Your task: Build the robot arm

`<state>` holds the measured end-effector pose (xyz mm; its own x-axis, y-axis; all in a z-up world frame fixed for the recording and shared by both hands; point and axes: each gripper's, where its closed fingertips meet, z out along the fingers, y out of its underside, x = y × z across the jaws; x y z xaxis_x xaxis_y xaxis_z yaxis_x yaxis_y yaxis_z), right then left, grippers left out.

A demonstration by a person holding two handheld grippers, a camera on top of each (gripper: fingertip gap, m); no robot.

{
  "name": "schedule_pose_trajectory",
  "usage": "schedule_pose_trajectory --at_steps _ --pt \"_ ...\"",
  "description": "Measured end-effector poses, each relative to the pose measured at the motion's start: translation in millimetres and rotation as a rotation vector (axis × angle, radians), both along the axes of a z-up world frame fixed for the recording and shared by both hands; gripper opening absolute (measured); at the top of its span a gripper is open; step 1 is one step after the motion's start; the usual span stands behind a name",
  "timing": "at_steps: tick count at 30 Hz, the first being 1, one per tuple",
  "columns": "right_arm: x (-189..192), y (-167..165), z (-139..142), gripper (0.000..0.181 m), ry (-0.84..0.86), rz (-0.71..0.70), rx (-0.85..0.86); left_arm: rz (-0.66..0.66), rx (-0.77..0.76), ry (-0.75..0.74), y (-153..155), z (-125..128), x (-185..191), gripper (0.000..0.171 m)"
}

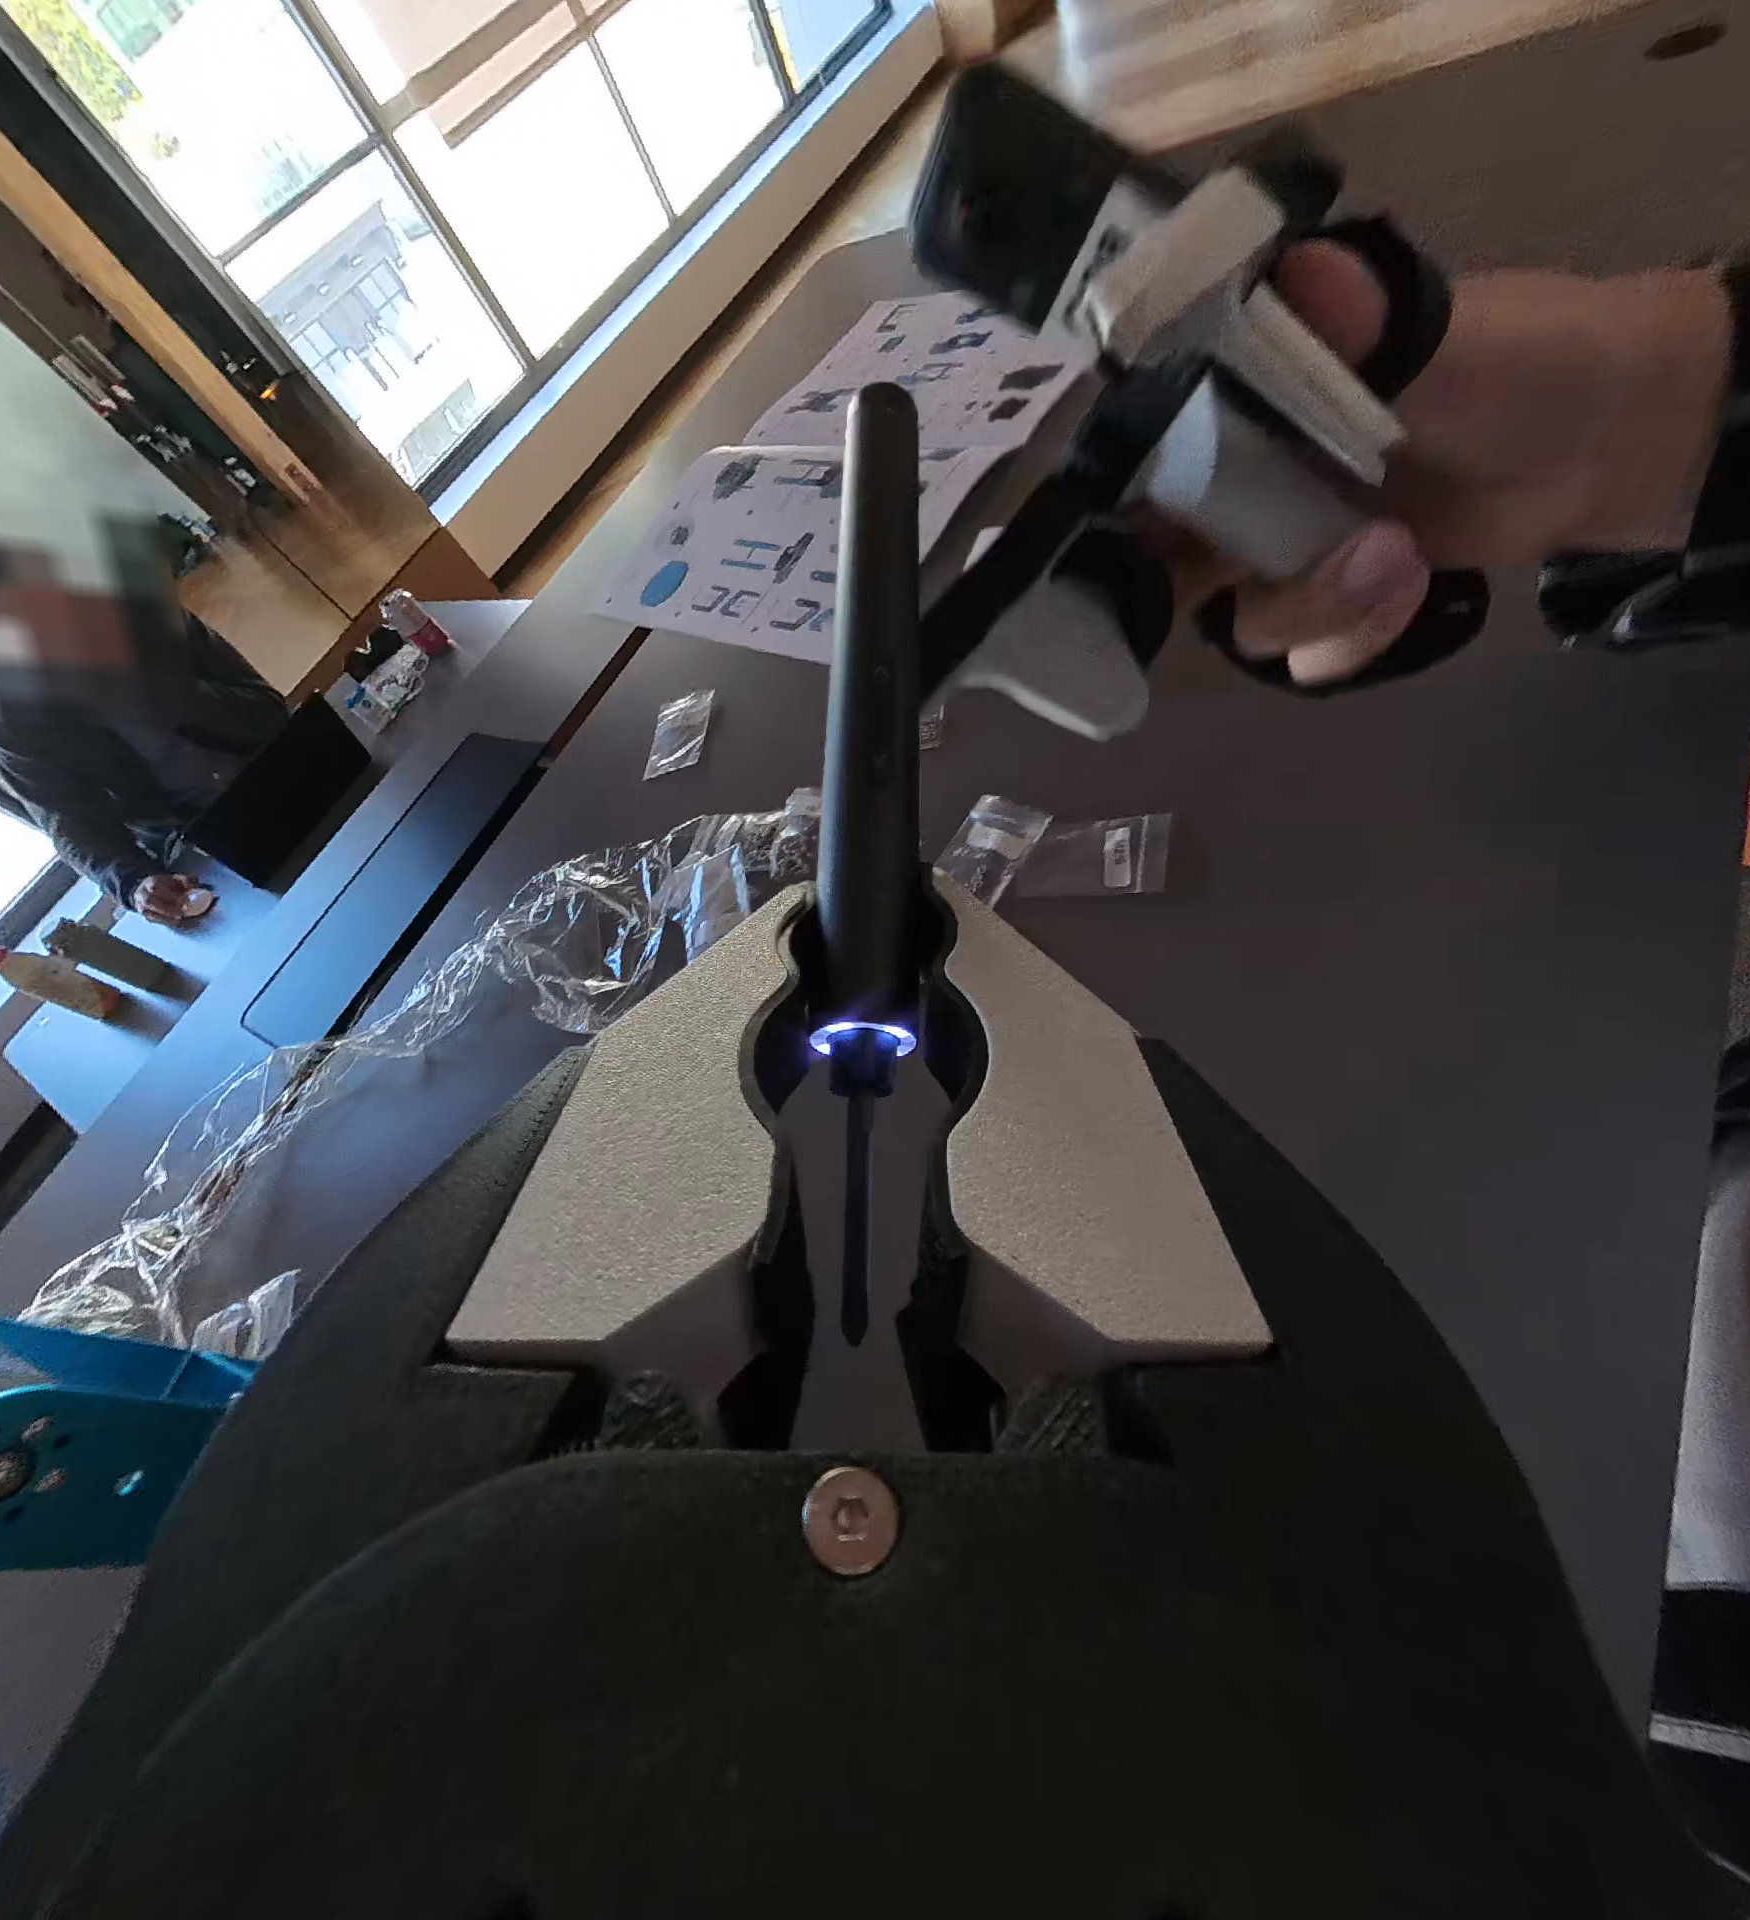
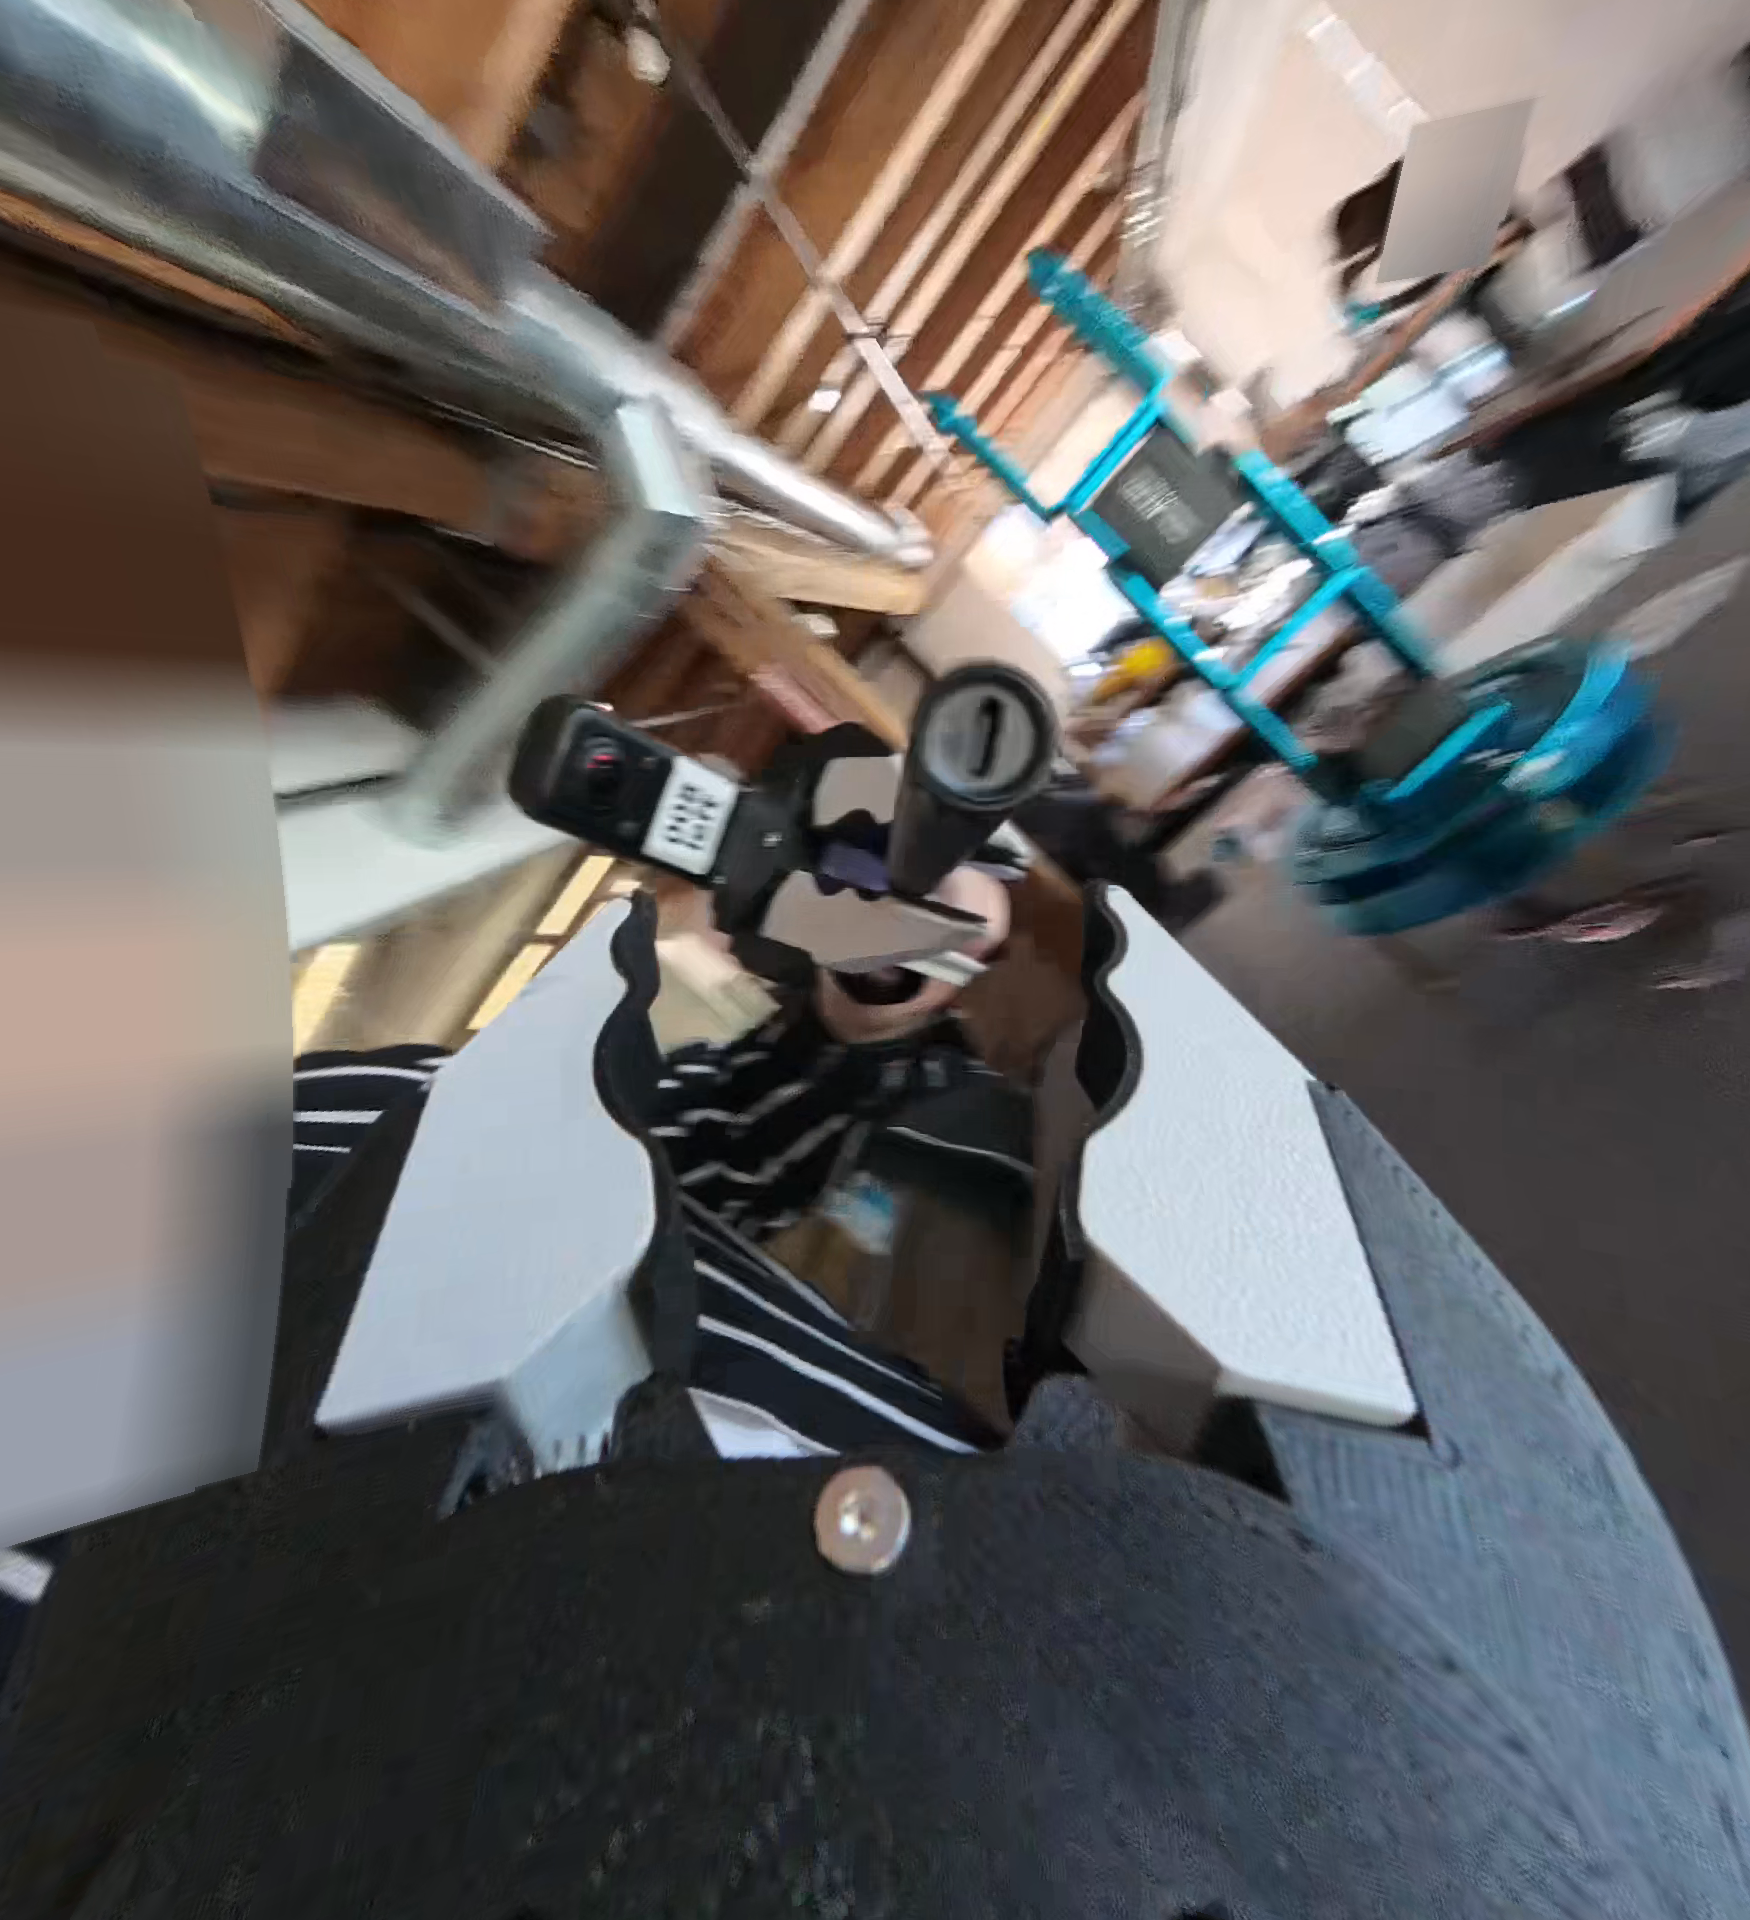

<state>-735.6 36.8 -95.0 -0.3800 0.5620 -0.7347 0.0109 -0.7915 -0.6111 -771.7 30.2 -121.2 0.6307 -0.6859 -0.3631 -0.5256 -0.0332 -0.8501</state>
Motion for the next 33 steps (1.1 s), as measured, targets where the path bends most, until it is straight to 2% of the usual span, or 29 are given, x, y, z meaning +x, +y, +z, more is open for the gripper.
schedule_pose_trajectory --at_steps 1,3,6,8,14,25,26,30,33 --pt "-7 -7 1 0.074 0.042 0.041 -0.042 -0.008 -0.003 -0.006 -1 -1 3 0.016" --pt "-18 -10 -2 0.06 0.064 0.033 -0.05 -0.021 -0.017 -0.022 -2 -4 8 0.016" --pt "-26 -21 -7 0.033 0.034 0.083 0.034 -0.058 -0.045 -0.051 -9 -7 13 0.015" --pt "-29 -22 -9 0.024 -0.014 0.085 0.088 -0.072 -0.048 -0.041 -12 -9 13 0.015" --pt "-35 -25 -14 0.017 -0.122 0.076 0.197 -0.078 -0.016 0.023 -16 -11 9 0.016" --pt "-40 -28 -19 0.017 -0.16 0.055 0.26 -0.079 0.037 0.109 -17 -17 2 0.016" --pt "-41 -29 -19 0.017 -0.16 0.062 0.255 -0.076 0.04 0.098 -18 -17 1 0.018" --pt "-47 -28 -25 0.017 -0.178 0.054 0.253 -0.002 0.004 0.04 -21 -20 -20 0.051" --pt "-52 -28 -28 0.017 -0.188 0.039 0.267 0.054 -0.032 -0.075 -35 -16 -48 0.056"
